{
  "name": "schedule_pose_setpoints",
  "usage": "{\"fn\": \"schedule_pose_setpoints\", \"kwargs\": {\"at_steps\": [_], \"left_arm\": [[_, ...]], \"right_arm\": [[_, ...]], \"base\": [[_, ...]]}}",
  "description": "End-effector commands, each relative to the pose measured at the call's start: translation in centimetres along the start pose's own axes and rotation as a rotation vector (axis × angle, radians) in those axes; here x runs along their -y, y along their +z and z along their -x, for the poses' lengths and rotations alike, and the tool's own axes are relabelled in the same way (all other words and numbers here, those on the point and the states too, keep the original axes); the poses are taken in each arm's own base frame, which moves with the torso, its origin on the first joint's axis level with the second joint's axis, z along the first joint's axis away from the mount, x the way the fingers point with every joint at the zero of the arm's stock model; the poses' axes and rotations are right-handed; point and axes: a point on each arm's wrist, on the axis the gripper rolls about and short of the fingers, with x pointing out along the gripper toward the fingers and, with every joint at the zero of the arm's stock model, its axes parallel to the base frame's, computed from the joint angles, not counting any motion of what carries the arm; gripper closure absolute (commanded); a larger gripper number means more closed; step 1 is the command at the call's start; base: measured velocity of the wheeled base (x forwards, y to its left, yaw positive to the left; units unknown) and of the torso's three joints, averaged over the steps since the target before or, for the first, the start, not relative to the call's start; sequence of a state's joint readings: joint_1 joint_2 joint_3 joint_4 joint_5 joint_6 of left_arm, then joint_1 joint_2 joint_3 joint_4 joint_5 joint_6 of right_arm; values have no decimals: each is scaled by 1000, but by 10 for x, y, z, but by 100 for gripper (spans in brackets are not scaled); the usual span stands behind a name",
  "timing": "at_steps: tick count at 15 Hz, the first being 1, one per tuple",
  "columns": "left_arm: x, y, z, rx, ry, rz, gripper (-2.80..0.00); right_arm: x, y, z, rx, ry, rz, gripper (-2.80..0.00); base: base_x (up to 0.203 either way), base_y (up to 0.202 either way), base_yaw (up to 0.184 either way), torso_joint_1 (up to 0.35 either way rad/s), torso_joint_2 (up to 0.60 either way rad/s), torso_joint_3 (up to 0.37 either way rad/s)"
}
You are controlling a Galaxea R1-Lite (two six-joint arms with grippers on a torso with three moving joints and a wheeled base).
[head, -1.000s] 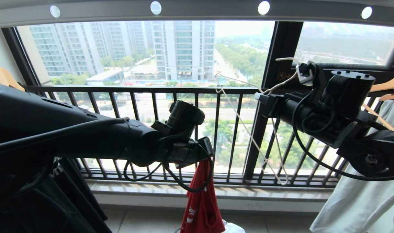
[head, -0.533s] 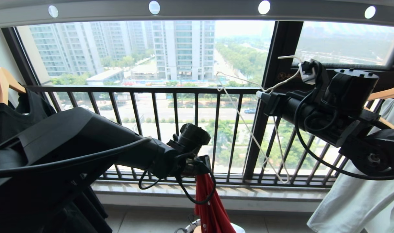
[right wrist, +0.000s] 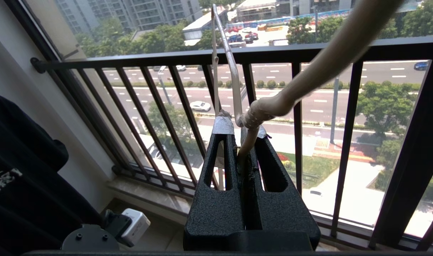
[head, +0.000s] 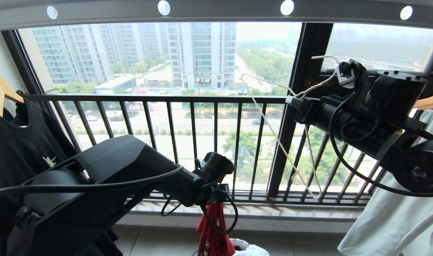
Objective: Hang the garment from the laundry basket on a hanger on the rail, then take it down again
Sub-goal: Put clothes in the basket
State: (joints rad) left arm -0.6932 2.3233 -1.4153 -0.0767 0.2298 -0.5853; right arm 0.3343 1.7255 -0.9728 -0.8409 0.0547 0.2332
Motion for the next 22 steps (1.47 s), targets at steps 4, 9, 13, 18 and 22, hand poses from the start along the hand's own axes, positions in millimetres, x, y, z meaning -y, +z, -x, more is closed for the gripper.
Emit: {"fn": "schedule_pose_setpoints", "kwargs": {"at_steps": [4,9,13,18,22], "left_arm": [[-1,-6,-8,-15,13,-2,0],[-1,-7,-8,-17,11,-4,0],[-1,-7,-8,-21,14,-5,-280],[-1,-7,-6,-25,16,-9,-280],[2,6,28,-16,2,-28,-280]], "right_arm": [[0,2,1,10,1,-1,0],[-1,3,3,14,3,-1,0],[-1,5,4,20,4,0,0],[-1,6,4,20,6,-2,0],[-1,4,3,15,6,-2,0]], "base": [[0,0,0,0,0,0],[0,0,0,0,0,0],[0,0,0,0,0,0],[0,0,0,0,0,0],[0,0,0,0,0,0]]}}
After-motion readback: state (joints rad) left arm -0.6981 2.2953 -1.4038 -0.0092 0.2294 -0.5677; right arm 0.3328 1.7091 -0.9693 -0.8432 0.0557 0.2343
